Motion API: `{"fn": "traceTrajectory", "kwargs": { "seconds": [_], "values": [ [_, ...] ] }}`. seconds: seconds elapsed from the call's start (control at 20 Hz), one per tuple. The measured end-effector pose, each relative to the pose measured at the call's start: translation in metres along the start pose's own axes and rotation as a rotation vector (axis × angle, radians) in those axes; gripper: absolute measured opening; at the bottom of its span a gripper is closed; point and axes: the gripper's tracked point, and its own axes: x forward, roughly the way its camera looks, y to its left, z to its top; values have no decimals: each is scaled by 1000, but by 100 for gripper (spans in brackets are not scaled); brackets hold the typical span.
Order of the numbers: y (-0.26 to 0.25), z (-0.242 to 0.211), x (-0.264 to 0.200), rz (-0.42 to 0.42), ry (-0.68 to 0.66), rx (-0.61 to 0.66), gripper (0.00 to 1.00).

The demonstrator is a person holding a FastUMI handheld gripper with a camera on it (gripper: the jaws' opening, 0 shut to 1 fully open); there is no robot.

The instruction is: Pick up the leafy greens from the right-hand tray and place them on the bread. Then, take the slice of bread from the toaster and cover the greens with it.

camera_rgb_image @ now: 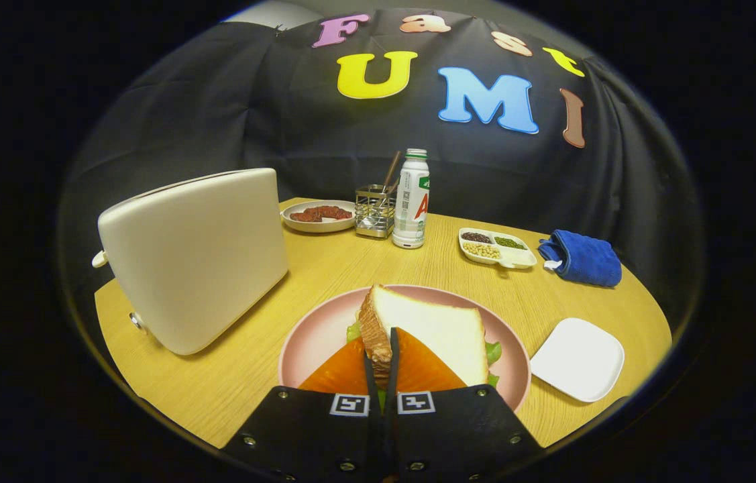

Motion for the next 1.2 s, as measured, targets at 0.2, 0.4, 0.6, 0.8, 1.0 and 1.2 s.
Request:
{"fn": "traceTrajectory", "kwargs": {
  "seconds": [0.2,0.4,0.6,0.8,1.0,1.2],
  "values": [
    [2,-1,0,1,0,16,2],
    [6,1,-2,19,-8,14,15],
    [28,-3,0,127,13,46,33],
    [28,0,-1,122,10,70,72],
    [28,1,-1,121,4,59,72],
    [28,0,-2,122,5,63,72]
  ]
}}
